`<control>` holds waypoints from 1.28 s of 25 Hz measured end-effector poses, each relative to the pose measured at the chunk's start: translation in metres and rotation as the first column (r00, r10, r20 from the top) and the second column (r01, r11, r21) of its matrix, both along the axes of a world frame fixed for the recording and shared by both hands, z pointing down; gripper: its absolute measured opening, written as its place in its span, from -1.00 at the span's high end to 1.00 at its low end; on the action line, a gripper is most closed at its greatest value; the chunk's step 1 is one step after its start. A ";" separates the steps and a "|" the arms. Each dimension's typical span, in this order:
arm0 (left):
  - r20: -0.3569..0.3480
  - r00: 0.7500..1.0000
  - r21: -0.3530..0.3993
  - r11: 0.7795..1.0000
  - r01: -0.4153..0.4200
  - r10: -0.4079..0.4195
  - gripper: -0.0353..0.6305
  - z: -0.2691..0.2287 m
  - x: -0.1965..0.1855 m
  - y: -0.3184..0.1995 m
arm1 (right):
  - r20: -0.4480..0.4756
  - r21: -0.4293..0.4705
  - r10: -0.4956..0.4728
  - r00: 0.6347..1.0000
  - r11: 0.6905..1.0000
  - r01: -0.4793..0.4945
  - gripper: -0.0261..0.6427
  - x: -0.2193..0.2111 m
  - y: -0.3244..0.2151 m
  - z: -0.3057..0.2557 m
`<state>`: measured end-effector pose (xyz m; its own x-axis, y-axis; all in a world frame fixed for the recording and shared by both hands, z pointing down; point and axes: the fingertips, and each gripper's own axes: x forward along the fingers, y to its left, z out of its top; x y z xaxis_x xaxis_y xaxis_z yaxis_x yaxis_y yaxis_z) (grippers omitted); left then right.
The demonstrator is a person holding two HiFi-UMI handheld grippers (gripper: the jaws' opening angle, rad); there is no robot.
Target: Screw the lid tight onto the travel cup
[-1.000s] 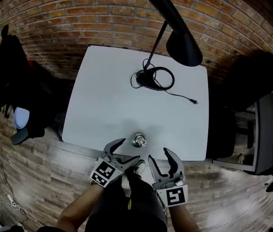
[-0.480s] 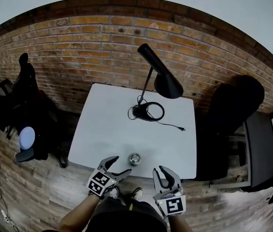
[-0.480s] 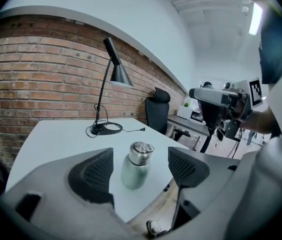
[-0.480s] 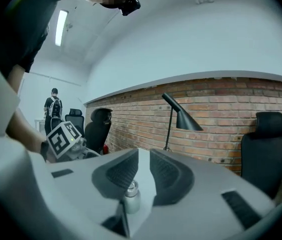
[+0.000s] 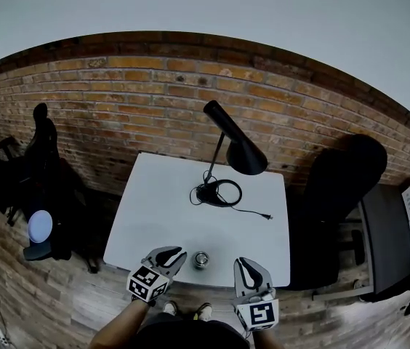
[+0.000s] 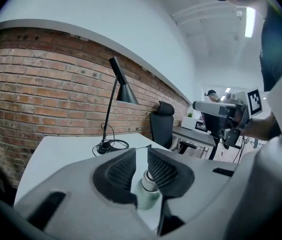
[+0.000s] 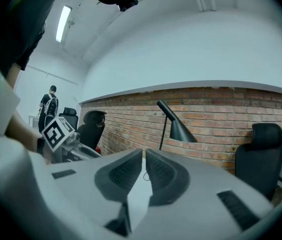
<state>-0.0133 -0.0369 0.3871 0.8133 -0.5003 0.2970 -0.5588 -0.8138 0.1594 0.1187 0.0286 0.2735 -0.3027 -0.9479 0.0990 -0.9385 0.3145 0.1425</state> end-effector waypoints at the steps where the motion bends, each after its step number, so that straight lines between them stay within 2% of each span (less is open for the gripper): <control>1: -0.016 1.000 0.019 1.000 0.005 -0.005 0.68 -0.007 0.000 -0.006 | -0.001 -0.002 0.003 1.000 1.000 -0.003 0.83 0.000 -0.003 -0.003; 8: -0.072 0.996 0.166 0.984 0.073 -0.061 0.78 -0.071 -0.013 -0.030 | -0.018 0.005 0.012 1.000 1.000 -0.011 0.88 0.011 -0.021 -0.015; 11: -0.105 0.992 0.223 0.970 0.097 -0.075 0.82 -0.100 -0.019 -0.038 | -0.014 0.018 0.016 1.000 1.000 -0.016 0.88 0.018 -0.033 -0.020; 13: -0.102 0.992 0.260 0.960 0.103 -0.079 0.82 -0.114 -0.023 -0.040 | 0.004 0.025 0.020 1.000 0.999 -0.020 0.88 0.022 -0.038 -0.022; 16: -0.101 0.992 0.304 0.947 0.104 -0.077 0.82 -0.133 -0.029 -0.036 | 0.044 -0.005 0.023 0.999 1.000 -0.023 0.88 0.025 -0.043 -0.024; 20: -0.145 0.987 0.370 0.920 0.125 -0.076 0.82 -0.163 -0.039 -0.024 | 0.051 -0.014 0.047 0.998 0.999 -0.046 0.88 0.039 -0.050 -0.027; 27: -0.134 0.975 0.350 0.912 0.213 -0.177 0.82 -0.163 -0.071 -0.022 | 0.055 -0.005 0.064 0.996 0.998 -0.063 0.88 0.045 -0.048 -0.029; 32: -0.161 0.966 0.325 0.913 0.245 -0.202 0.82 -0.178 -0.072 -0.014 | 0.043 -0.016 0.064 0.997 0.998 -0.063 0.88 0.047 -0.043 -0.031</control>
